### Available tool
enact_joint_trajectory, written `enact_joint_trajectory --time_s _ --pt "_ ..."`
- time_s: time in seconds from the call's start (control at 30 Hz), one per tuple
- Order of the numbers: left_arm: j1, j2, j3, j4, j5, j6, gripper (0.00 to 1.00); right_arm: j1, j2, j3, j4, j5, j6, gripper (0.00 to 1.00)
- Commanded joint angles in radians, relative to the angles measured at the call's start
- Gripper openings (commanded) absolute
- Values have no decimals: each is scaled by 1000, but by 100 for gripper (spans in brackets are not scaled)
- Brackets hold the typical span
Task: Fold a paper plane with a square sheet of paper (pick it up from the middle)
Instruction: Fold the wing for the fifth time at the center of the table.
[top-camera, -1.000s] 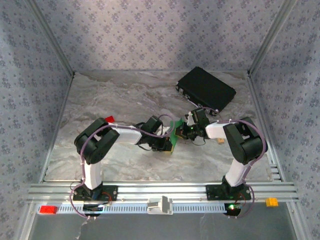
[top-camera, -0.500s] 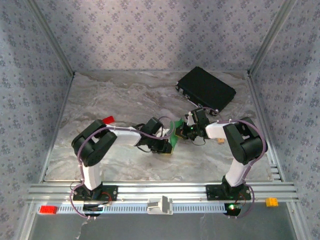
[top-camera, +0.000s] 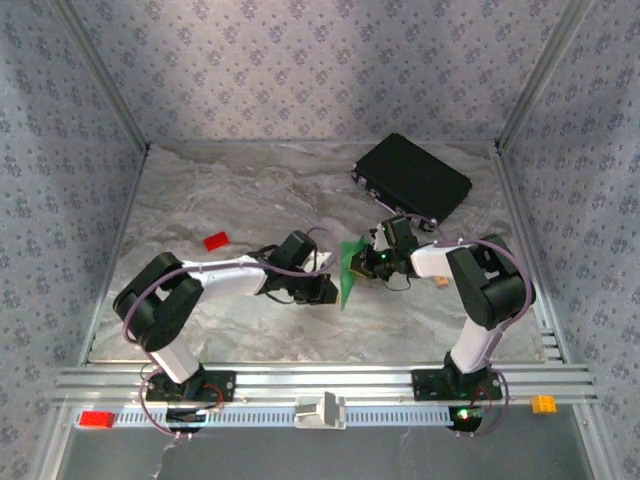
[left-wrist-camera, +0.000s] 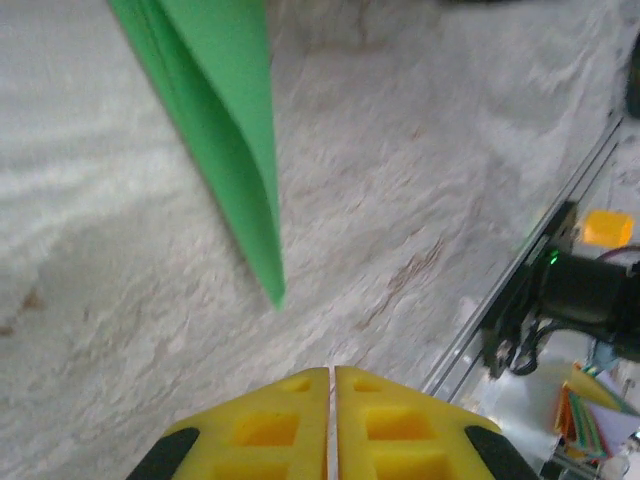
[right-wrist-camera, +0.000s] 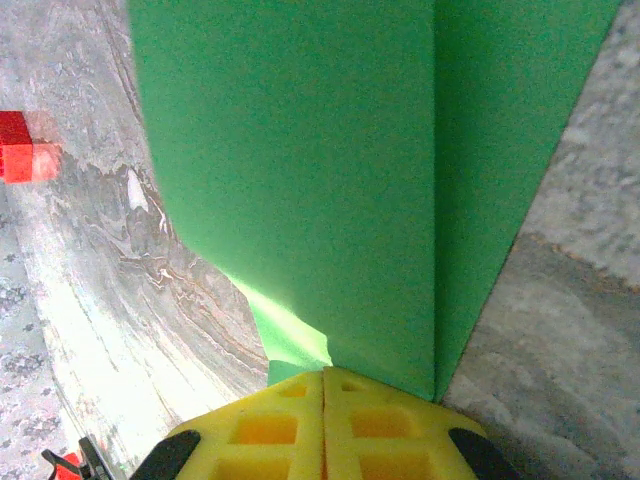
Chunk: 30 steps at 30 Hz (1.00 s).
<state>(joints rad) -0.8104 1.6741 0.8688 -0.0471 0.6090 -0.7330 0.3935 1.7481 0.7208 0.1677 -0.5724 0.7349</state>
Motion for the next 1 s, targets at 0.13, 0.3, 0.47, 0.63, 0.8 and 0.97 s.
enact_joint_trajectory --time_s 0.13,0.3,0.47,0.63,0.8,0.97 --pt "16 150 166 75 17 -38 6 3 37 -27 -116 117 -16 8" --pt "19 236 229 102 21 -48 6 4 34 -28 -118 115 -17 8" --pt "21 295 250 126 35 -53 6 4 33 -28 -118 115 -17 8" --pt "20 331 226 126 41 -53 5 4 36 -29 -117 116 -17 8" --pt "9 342 173 118 48 -54 4 3 39 -31 -118 118 -19 8" --pt "-17 340 143 53 26 -27 3 3 41 -31 -121 121 -18 8"
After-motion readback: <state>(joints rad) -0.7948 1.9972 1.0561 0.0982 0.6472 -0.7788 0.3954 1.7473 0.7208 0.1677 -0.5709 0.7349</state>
